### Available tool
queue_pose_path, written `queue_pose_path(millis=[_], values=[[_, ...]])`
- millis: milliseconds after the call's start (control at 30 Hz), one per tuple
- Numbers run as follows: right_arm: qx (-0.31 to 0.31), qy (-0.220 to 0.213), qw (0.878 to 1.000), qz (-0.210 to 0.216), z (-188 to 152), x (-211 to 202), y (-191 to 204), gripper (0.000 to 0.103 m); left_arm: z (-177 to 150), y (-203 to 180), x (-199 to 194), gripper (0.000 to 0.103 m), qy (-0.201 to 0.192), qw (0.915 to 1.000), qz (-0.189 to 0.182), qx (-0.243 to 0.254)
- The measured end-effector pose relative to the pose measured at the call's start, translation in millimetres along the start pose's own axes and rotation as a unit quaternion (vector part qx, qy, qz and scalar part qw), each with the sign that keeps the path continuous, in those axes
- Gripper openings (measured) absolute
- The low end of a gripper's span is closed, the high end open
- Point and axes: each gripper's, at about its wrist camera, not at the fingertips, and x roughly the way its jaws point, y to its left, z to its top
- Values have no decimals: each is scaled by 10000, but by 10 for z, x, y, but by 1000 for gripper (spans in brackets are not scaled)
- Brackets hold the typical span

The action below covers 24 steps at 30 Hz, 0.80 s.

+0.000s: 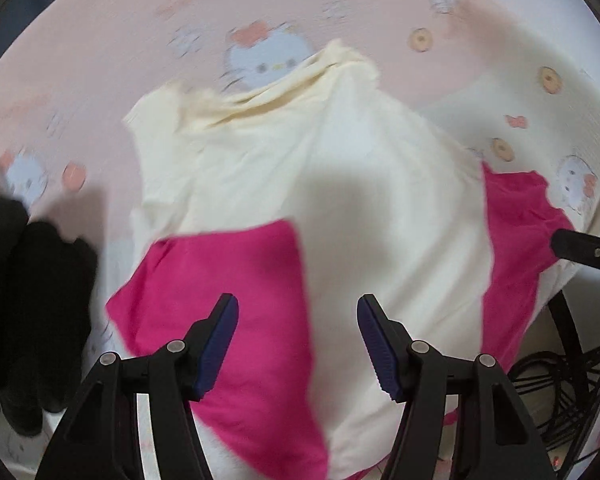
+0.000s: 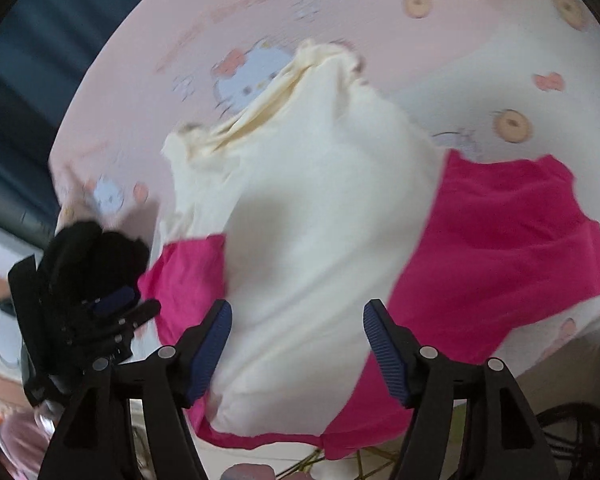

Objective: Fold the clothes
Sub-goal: 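Move both open grippers across the shirt to the other magenta panel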

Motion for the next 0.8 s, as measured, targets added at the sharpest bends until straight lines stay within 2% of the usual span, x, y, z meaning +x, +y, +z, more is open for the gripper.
queue_pose_path(millis=[67, 133, 233, 300, 400, 467, 567, 733, 800], values=[[108, -53, 9999, -50, -3, -79, -91, 68, 66, -96, 17, 59, -106, 9998, -136, 85], [141, -1, 9998, -172, -21, -141, -160, 68, 140, -182, 61, 59, 7, 9997, -191, 166], [204, 68, 9981, -571, -51, -195, -262, 68, 284, -509, 81, 59, -64, 9985, -42, 534], [289, 75, 9962, -824, -90, -222, -372, 68, 247, -825, 64, 59, -232, 9946, 135, 1003], [619, 83, 9927, -1032, -143, -252, -610, 68, 189, -1300, 37, 59, -484, 9834, 400, 1704], [928, 91, 9916, -899, -187, -271, -796, 68, 104, -1522, 86, 59, -376, 9816, 192, 1862], [1364, 24, 9881, -706, -232, -324, -1074, 68, -29, -1722, 178, 59, -121, 9837, -234, 1781], [1891, -95, 9806, -517, -291, -373, -1407, 68, -210, -1779, 288, 59, 325, 9828, -878, 1589], [2075, -137, 9779, -206, -340, -340, -1489, 69, -273, -1789, 335, 59, 410, 9829, -891, 1561]])
